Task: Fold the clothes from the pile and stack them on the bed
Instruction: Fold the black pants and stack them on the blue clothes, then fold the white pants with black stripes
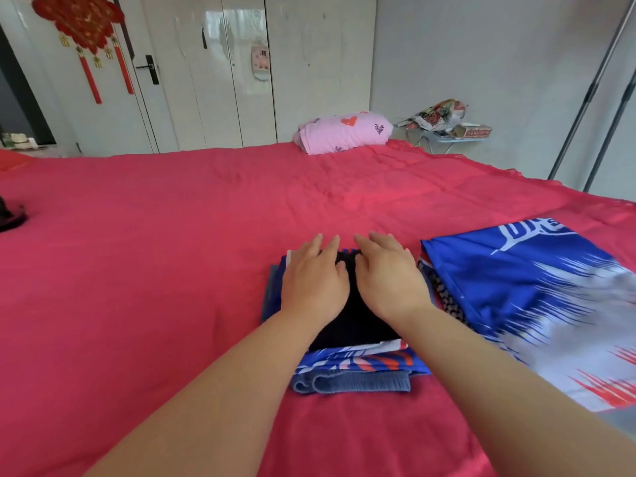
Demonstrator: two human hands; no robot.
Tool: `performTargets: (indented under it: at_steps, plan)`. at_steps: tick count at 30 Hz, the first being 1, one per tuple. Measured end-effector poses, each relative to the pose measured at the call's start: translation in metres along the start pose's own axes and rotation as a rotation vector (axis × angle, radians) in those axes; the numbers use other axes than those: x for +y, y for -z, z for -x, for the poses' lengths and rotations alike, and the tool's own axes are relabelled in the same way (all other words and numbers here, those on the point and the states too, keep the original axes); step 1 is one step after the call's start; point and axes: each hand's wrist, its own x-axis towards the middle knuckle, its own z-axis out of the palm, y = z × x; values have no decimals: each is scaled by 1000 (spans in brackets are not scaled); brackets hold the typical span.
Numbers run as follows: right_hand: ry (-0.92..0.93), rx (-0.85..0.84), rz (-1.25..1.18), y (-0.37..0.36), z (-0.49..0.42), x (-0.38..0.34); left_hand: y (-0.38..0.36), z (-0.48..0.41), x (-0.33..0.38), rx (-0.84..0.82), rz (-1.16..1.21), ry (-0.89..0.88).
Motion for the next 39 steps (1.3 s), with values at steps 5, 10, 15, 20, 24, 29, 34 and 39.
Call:
performTargets:
  at_steps: [5, 10, 15, 20, 24, 29, 34, 39]
  plan:
    - [-99, -250, 146, -53, 19, 32, -53, 15, -27, -262, -84, 162]
    - [-129, -183, 122, -72, 20, 44, -68, 13, -34, -249, -93, 171]
    - [-159, -249, 138, -68, 28, 37, -57, 21, -37, -367, -59, 163]
    - [-237, -341, 159, -42, 43, 18, -14, 69, -42, -298, -148, 81]
    - [-199, -294, 171, -21, 88, -19, 35, 130, -81, -246, -260, 99]
    - [40, -361, 40, -35, 173, -106, 109, 221, -139, -238, -293, 271]
    - [244, -527, -50, -81, 235, -231, 175, 308, -212, -190, -295, 455]
    - [448, -634, -41, -126, 267, -343, 234, 380, -284, -122, -293, 622]
